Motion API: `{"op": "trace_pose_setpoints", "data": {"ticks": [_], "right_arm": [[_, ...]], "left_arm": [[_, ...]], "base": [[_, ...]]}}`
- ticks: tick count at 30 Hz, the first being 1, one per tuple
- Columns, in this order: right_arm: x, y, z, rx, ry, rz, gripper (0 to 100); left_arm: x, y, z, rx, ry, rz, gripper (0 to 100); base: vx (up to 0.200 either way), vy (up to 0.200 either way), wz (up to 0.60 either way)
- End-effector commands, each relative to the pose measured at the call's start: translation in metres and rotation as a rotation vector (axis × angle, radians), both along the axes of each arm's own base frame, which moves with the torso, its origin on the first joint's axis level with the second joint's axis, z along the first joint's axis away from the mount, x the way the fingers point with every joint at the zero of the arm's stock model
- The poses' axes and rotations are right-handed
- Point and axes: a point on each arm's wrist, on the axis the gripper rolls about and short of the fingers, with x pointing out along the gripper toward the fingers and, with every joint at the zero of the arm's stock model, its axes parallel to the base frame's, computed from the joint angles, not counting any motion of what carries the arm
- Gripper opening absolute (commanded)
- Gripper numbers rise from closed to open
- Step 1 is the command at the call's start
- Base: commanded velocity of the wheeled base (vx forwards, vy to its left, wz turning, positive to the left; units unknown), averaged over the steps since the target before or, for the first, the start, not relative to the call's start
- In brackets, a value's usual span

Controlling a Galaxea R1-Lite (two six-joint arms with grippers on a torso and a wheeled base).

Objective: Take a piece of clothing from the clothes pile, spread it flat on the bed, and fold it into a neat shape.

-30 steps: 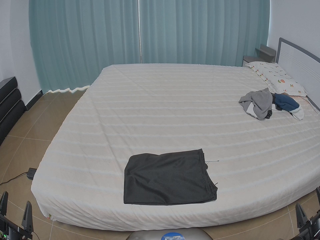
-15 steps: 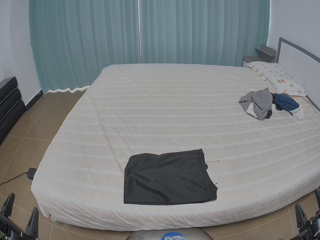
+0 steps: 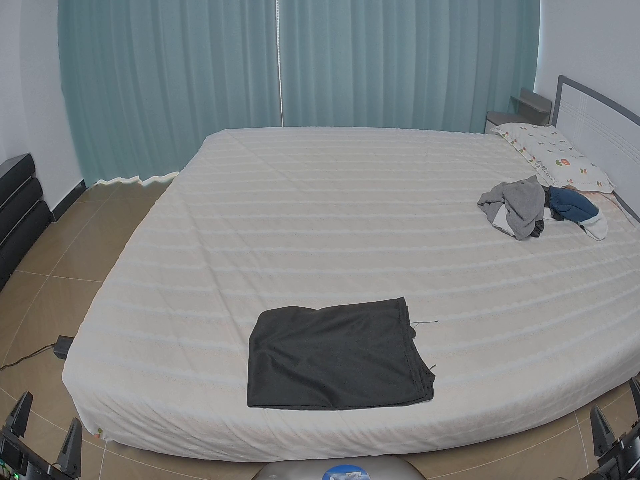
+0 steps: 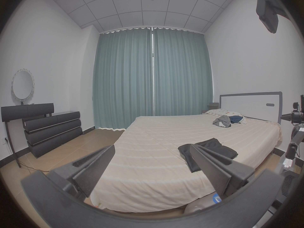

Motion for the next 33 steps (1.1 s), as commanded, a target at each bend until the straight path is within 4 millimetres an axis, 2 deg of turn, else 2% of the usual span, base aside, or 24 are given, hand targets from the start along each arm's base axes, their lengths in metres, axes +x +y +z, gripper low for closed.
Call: {"op": "trace_pose_setpoints", "data": {"ticks": [1, 33], "right_arm": [[0.0003, 0.0000, -0.0044, -0.001, 0.006, 0.000, 100], [0.0003, 0.0001, -0.0044, -0.010, 0.006, -0.001, 100]], "left_arm": [[0.0005, -0.0001, -0.0047, -0.001, 0.006, -0.003, 100], [0.0005, 0.0000, -0.0047, -0.001, 0.006, 0.005, 100]], "base": [[0.000, 0.000, 0.00], [0.000, 0.000, 0.00]]}}
